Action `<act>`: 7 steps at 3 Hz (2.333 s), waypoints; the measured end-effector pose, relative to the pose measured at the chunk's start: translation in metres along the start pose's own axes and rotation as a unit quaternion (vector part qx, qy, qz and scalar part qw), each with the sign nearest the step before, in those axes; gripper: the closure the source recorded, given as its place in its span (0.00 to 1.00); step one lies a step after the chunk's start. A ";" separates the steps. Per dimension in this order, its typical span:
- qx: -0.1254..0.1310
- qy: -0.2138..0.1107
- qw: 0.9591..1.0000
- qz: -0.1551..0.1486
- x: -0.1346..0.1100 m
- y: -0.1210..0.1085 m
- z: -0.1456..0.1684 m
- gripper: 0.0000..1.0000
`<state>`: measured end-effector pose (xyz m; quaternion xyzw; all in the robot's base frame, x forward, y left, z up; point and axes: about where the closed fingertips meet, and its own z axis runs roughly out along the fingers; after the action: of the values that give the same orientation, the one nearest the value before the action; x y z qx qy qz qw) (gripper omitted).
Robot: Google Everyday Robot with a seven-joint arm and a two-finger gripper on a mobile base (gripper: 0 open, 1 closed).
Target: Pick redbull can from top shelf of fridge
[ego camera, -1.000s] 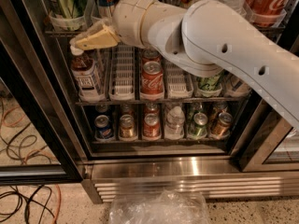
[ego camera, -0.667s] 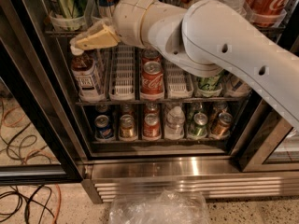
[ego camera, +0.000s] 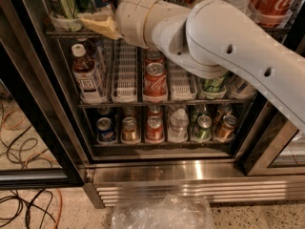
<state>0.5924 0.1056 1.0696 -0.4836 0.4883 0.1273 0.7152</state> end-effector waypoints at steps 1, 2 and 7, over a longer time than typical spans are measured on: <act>0.000 0.000 1.000 0.000 0.000 0.000 0.000 0.65; 0.000 0.000 1.000 0.000 0.000 0.000 0.000 0.90; 0.113 -0.035 0.992 0.048 -0.016 -0.004 0.000 1.00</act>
Offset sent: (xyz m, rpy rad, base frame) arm 0.0000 0.0000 0.0000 0.0000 0.0000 0.0001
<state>0.5872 0.1085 1.0844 -0.3710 0.4970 0.1229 0.7748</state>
